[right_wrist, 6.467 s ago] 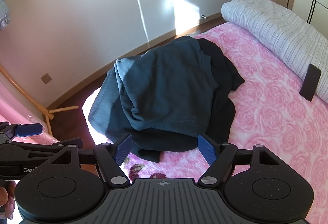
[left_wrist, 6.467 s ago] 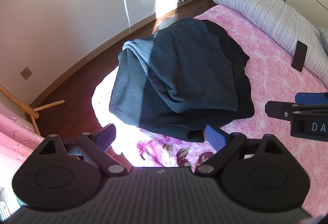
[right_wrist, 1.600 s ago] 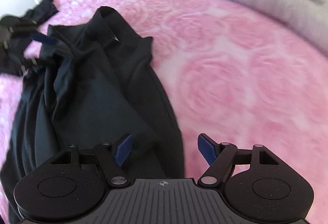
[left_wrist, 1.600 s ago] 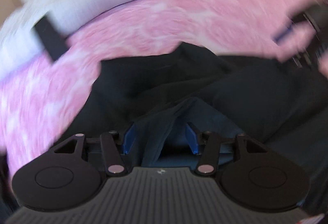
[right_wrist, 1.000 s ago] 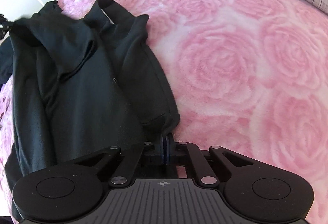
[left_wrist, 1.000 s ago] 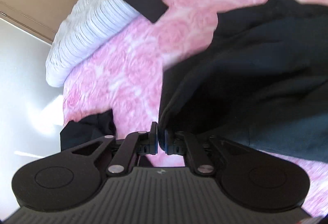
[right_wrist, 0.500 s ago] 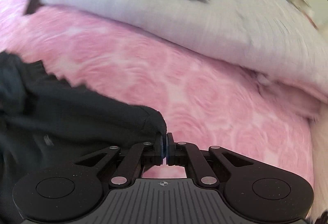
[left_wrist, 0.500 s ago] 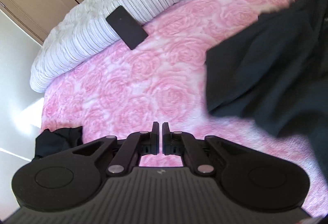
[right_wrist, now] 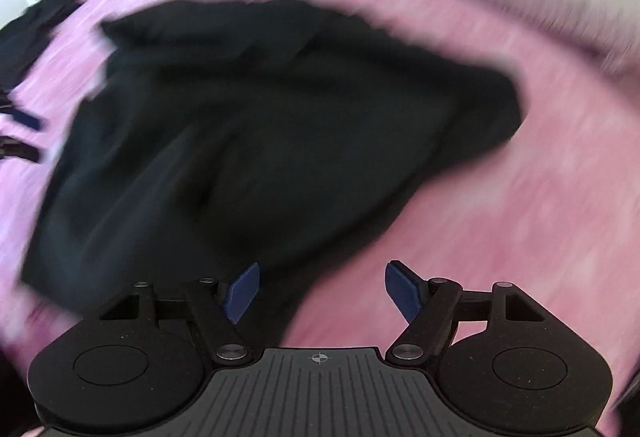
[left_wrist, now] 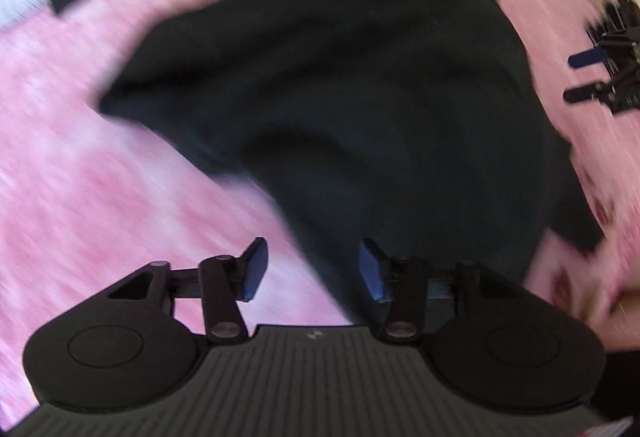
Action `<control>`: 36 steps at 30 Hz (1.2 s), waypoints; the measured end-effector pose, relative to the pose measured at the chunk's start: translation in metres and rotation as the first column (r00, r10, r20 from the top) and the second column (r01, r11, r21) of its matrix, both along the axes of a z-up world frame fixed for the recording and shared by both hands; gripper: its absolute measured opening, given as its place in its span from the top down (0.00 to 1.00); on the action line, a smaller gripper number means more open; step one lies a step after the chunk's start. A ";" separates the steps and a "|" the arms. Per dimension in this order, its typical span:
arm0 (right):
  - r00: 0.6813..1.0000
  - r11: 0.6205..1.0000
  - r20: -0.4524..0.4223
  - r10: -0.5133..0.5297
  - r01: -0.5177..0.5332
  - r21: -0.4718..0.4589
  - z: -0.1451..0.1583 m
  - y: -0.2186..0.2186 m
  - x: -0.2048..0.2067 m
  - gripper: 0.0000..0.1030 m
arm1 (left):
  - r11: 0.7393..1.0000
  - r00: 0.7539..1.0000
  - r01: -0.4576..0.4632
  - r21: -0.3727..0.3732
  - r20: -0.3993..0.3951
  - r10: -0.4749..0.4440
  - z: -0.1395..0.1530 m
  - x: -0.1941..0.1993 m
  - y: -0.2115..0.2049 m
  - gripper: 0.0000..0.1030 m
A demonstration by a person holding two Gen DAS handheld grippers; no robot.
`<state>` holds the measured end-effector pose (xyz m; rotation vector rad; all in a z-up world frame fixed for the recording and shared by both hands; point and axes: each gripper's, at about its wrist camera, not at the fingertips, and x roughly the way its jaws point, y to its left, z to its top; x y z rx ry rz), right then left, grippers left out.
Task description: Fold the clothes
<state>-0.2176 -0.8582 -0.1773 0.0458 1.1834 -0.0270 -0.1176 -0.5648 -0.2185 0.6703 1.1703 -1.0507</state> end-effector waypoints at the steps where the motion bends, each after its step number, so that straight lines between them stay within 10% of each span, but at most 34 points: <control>1: 1.000 1.000 -0.007 0.008 -0.008 0.020 -0.005 0.011 -0.014 0.29 | 1.000 1.000 -0.006 0.028 -0.018 0.006 -0.010 -0.012 0.000 0.54; 8: 0.998 0.998 0.014 0.065 -0.065 -0.017 -0.048 0.050 -0.035 0.29 | 0.996 0.999 -0.048 0.074 0.004 0.048 -0.045 -0.056 -0.001 0.65; 10: 0.997 0.997 0.030 0.069 -0.068 -0.028 -0.055 0.046 -0.028 0.36 | 0.998 0.999 -0.033 0.051 0.013 0.032 -0.043 -0.063 -0.002 0.99; 15: 0.997 0.996 0.022 0.068 -0.067 -0.061 -0.039 0.045 -0.028 0.83 | 1.000 0.999 0.022 -0.020 0.025 -0.022 -0.014 -0.065 0.014 0.98; 25: 0.912 0.861 -0.121 0.393 -0.411 -0.301 0.011 0.162 -0.083 0.87 | 0.993 0.988 0.117 0.012 0.098 -0.118 0.043 -0.005 0.114 0.99; 36: 0.963 0.979 -0.226 0.144 -0.172 -0.112 -0.015 0.183 -0.119 0.87 | 0.976 0.976 0.210 0.056 0.050 -0.213 0.008 -0.010 0.123 0.97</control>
